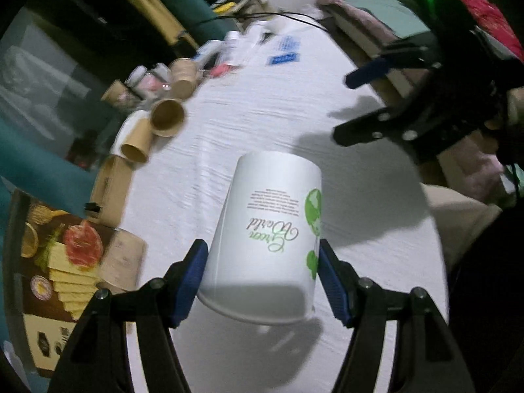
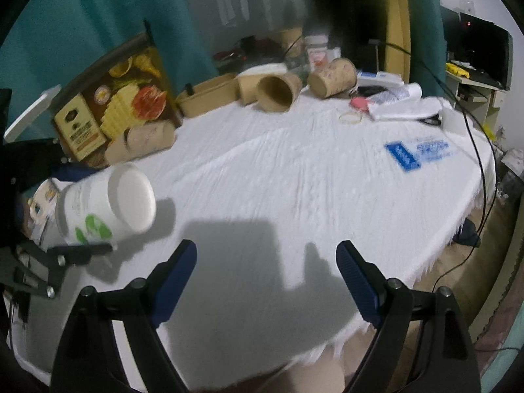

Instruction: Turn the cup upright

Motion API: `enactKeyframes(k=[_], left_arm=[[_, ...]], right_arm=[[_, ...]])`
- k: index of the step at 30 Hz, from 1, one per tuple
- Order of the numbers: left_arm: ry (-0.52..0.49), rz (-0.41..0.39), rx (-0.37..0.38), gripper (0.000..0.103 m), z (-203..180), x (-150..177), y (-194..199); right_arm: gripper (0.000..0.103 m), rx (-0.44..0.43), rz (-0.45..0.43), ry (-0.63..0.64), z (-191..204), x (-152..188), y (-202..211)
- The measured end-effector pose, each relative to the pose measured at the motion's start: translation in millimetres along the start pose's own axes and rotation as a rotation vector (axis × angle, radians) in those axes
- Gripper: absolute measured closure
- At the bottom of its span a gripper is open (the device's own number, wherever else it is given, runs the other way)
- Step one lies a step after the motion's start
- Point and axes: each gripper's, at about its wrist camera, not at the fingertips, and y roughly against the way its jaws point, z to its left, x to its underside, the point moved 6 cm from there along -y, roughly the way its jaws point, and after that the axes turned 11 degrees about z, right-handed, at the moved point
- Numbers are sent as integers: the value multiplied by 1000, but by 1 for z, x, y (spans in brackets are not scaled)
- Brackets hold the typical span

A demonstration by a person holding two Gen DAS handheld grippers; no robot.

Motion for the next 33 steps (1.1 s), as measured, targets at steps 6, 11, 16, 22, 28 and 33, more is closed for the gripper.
enactKeyframes(k=[6,11,16,22,28,33], left_arm=[[7,46,83,34,-26,19,-20],[81,37,108,20,-19,25,-27],[105,-1,123,19,-19,29,-16],[211,-50,121,19,-12,50,15],[434,-96,123,19,2,93,38],[712,-162,183,19,11,143,43]], right_arm=[[18,-6,48,34,17,40,0],[18,-9,59,55,26,52,3],[18,-19,66,99,34,48,5],[18,-55,90,306,59,33,15],[18,-58,140,598,97,21,26],[18,-80,211,782,132,12,27]])
